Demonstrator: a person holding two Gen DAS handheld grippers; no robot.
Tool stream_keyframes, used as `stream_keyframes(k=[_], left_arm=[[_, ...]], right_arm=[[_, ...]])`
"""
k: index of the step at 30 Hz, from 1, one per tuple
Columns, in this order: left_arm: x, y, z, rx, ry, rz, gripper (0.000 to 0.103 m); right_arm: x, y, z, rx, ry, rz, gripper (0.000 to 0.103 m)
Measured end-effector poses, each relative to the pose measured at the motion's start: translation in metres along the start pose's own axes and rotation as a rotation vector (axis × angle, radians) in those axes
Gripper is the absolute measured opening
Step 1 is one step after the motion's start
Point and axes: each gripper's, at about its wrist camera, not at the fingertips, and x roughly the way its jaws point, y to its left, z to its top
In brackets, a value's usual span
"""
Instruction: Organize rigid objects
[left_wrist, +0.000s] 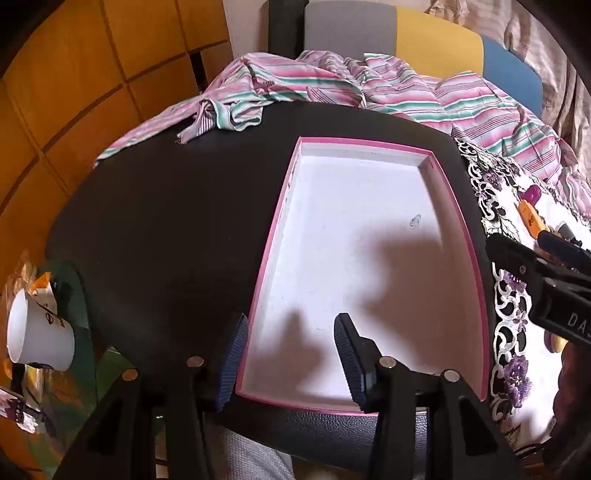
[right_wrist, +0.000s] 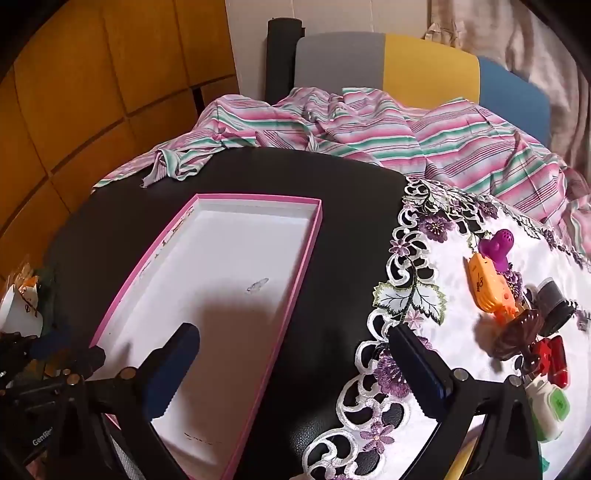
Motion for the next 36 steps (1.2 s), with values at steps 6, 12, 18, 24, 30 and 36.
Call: stream_keyframes(k=[6, 12, 18, 24, 30, 36], left_arm=[[0.002, 0.000, 0.001, -0.012, 0.010, -0.024, 0.049], [-0.003, -0.006, 0.003, 0.000, -0.008, -0.017, 0.049], [-0.004, -0.008, 0.004, 0.013, -0.015, -0.022, 0.049], [-0.005, -0.010, 0.006, 0.008, -0.015, -0.029, 0.049], [-0.006, -0.010, 0.005, 0.007, -0.017, -0.021, 0.049], [-0.006, -0.012, 0.005, 0.016, -0.007, -0.018, 0.049]], right_arm=[[-0.002, -0.001, 0.001, 0.003, -0.003, -0.001, 0.103], [-0.003, -0.001, 0.000, 0.012, -0.001, 0.030, 0.103], [-0.004, -0.003, 0.001, 0.023, -0.011, 0.021, 0.103], [-0.003, -0.003, 0.001, 0.006, -0.014, -0.011, 0.103], [-0.011, -0.006, 0.001, 0.017, -0.055, 0.007, 0.103], [-0.015, -0.014, 0.000, 0.048, -0.067, 0.016, 0.103]])
